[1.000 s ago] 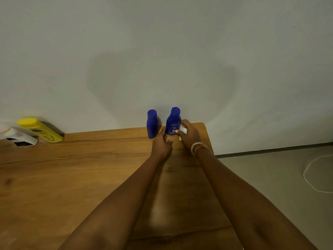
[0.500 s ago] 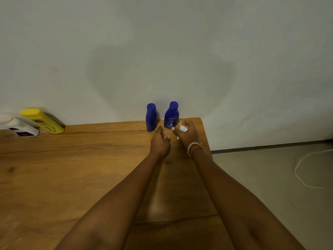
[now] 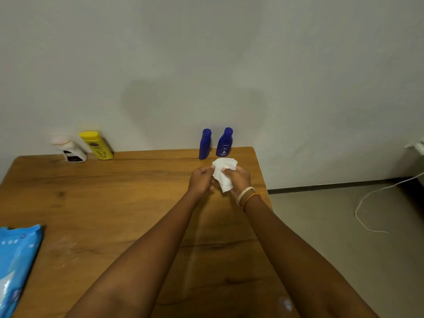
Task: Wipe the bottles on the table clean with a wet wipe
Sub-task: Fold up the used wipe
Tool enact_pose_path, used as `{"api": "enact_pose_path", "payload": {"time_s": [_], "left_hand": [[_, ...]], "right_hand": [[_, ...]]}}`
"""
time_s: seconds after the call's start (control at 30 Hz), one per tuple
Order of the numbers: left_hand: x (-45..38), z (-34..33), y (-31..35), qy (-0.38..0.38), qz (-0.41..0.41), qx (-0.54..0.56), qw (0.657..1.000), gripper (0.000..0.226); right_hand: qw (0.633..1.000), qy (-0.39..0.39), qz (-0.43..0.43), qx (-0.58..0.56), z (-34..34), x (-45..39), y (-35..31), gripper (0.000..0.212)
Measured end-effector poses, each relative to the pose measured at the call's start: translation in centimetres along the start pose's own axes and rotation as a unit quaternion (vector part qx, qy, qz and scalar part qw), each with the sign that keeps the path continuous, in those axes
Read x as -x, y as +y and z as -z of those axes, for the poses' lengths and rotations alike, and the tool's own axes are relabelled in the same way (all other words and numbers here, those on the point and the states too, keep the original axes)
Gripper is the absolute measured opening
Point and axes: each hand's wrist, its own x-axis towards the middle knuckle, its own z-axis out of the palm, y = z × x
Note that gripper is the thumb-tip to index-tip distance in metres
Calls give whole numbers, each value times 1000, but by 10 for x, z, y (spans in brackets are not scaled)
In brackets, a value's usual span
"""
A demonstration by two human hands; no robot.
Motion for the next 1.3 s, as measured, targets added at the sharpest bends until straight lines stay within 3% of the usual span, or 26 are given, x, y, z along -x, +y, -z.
{"api": "enact_pose_path", "payload": {"time_s": [0.3, 0.6, 1.03, 1.17, 1.3], "left_hand": [[66, 85, 6, -11, -26, -12, 1000, 12], [129, 181, -19, -22, -26, 54, 998, 17], [188, 268, -56, -36, 21, 169, 985, 29], [199, 297, -70, 15, 27, 146, 989, 10], [202, 345, -89, 86, 28, 151, 984, 28]], "right_hand": [[997, -20, 24, -69, -47, 96, 23, 32], [997, 11, 56, -58, -95, 193, 66, 20], [996, -43, 61, -48, -150, 273, 99, 18], [997, -64, 24, -44, -178, 288, 114, 23], [992, -123, 6, 5, -218, 302, 127, 19]]}}
